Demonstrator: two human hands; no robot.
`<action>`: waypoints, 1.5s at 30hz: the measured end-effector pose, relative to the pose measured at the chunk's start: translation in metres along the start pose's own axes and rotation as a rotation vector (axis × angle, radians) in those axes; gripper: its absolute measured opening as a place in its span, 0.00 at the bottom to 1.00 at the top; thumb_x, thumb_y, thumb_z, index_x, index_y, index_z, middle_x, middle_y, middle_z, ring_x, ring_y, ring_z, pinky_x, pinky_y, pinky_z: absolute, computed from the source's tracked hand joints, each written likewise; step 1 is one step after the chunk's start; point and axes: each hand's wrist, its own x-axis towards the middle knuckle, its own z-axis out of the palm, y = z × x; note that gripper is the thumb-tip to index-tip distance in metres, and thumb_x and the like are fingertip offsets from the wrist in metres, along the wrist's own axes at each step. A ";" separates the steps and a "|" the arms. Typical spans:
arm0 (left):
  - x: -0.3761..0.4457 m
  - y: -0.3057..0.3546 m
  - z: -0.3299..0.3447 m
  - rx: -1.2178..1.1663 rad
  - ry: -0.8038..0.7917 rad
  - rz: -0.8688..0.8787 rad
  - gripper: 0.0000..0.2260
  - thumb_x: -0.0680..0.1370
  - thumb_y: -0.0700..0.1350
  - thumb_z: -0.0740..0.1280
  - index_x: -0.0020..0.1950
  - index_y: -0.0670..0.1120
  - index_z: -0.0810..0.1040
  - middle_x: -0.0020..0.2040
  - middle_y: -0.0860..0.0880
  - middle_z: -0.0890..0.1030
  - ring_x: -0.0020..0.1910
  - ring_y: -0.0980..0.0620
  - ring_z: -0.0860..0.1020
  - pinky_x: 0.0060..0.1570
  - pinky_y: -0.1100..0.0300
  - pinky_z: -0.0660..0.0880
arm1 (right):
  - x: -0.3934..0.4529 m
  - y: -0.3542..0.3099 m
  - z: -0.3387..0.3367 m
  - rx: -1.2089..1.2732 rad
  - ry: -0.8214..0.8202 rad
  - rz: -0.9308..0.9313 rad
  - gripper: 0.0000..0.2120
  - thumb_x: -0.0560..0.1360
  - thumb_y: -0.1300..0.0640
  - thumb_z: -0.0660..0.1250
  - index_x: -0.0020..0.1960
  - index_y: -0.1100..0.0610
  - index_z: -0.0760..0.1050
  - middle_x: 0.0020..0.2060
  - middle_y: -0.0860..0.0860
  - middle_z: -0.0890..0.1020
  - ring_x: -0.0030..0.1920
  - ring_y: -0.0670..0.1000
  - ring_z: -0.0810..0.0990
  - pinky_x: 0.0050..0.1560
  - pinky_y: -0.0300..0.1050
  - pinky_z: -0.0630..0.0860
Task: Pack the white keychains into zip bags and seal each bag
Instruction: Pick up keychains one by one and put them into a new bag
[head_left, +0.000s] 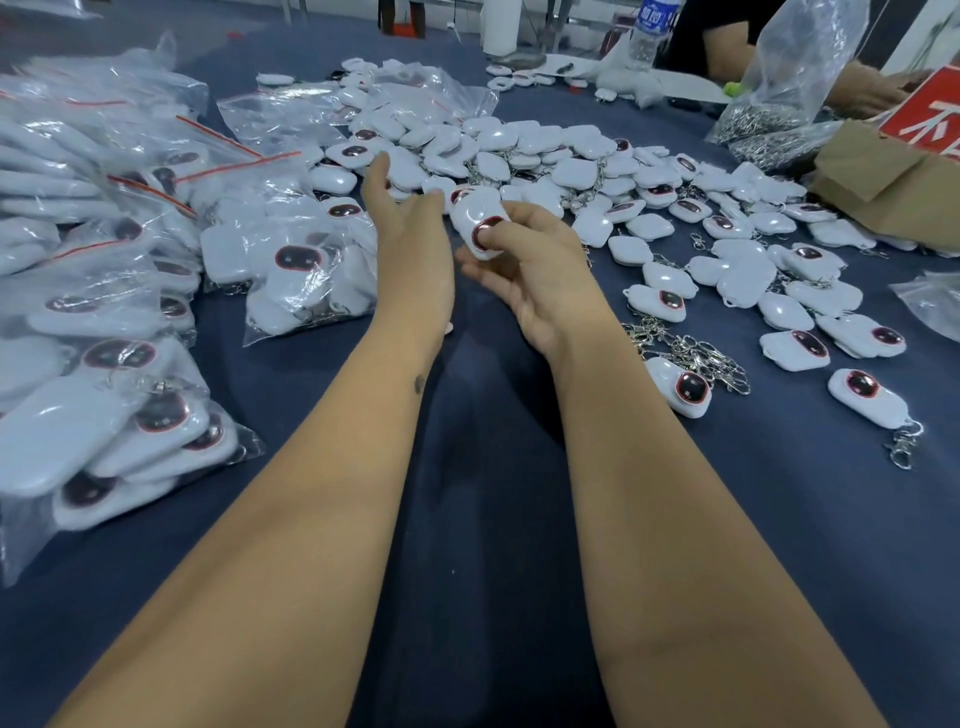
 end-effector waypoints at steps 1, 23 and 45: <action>0.002 0.000 -0.001 -0.043 -0.024 0.000 0.22 0.82 0.44 0.57 0.74 0.59 0.62 0.50 0.59 0.75 0.45 0.65 0.77 0.50 0.65 0.76 | 0.000 0.000 0.000 -0.059 0.001 -0.013 0.08 0.76 0.71 0.64 0.47 0.59 0.75 0.36 0.53 0.78 0.32 0.48 0.76 0.35 0.38 0.76; -0.003 0.008 -0.001 -0.305 -0.242 -0.275 0.09 0.81 0.42 0.60 0.57 0.48 0.78 0.42 0.48 0.81 0.34 0.53 0.78 0.30 0.66 0.73 | 0.005 0.012 0.001 -0.268 -0.034 -0.122 0.15 0.74 0.72 0.65 0.54 0.56 0.74 0.43 0.53 0.85 0.44 0.52 0.83 0.45 0.49 0.78; 0.003 -0.002 -0.005 -0.211 -0.337 -0.163 0.20 0.78 0.29 0.55 0.59 0.47 0.78 0.42 0.48 0.81 0.34 0.56 0.79 0.38 0.63 0.77 | 0.001 0.007 0.005 -0.109 -0.003 -0.109 0.12 0.77 0.69 0.59 0.47 0.55 0.77 0.43 0.53 0.81 0.40 0.50 0.80 0.40 0.44 0.78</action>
